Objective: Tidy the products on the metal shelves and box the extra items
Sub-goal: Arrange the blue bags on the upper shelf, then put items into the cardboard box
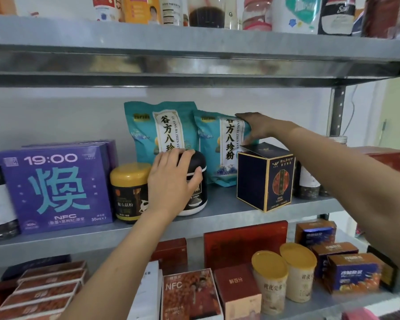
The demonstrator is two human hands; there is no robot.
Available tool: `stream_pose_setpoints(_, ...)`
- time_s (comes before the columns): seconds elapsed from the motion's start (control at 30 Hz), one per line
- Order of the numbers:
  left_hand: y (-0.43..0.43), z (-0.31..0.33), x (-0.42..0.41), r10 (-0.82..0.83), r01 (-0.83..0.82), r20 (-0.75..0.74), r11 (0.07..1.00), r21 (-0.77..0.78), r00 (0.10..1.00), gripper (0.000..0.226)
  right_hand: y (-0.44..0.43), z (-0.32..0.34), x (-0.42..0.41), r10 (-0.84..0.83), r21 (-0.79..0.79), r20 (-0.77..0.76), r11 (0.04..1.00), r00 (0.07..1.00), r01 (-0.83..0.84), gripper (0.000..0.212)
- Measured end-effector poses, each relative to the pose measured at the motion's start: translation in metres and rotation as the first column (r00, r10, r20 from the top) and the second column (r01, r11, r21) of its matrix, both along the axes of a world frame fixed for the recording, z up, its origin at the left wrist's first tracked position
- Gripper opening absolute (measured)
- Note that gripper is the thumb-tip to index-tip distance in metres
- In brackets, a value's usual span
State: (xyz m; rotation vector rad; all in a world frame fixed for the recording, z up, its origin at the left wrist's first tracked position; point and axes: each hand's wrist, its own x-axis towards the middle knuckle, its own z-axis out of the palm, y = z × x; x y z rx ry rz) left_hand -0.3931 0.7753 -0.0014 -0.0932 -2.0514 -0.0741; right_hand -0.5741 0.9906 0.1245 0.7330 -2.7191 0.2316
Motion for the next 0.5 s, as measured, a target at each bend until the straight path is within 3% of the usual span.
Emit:
stream_pose_setpoints(0.1,0.001,0.001,0.002,0.006,-0.006,0.012,1.0,-0.002,1.0,0.047,0.005,-0.001,0.006,0.003,0.055,-0.051,0.998,0.999,-0.001,0.112)
stream_pose_setpoints(0.2,0.001,0.001,0.004,0.007,-0.007,0.029,1.0,-0.004,1.0,0.048,0.013,-0.001,0.029,0.011,-0.125,-0.051,0.992,0.999,-0.017,0.105)
stream_pose_setpoints(0.27,0.001,0.001,0.003,0.008,-0.008,0.044,1.0,-0.006,0.999,0.05,0.02,-0.013,0.053,0.035,-0.383,-0.135,0.92,0.99,-0.084,0.075)
stream_pose_setpoints(0.33,0.002,0.001,0.003,0.004,-0.004,0.05,1.0,0.002,0.999,0.049,0.025,-0.047,0.08,-0.04,-0.635,-0.323,0.75,0.946,-0.185,0.036)
stream_pose_setpoints(0.37,0.002,0.001,0.002,0.003,-0.004,0.046,1.0,0.011,0.999,0.047,0.026,-0.07,0.094,-0.11,-0.709,-0.399,0.666,0.91,-0.23,0.027)
stream_pose_setpoints(0.43,0.004,0.0,0.0,-0.003,0.002,0.036,1.0,0.029,0.999,0.039,0.023,-0.113,0.118,-0.208,-0.773,-0.446,0.58,0.87,-0.258,0.036)
stream_pose_setpoints(0.5,0.004,0.001,-0.002,-0.007,0.005,0.033,0.999,0.048,0.999,0.035,0.018,-0.144,0.125,-0.254,-0.836,-0.343,0.522,0.904,-0.171,0.066)
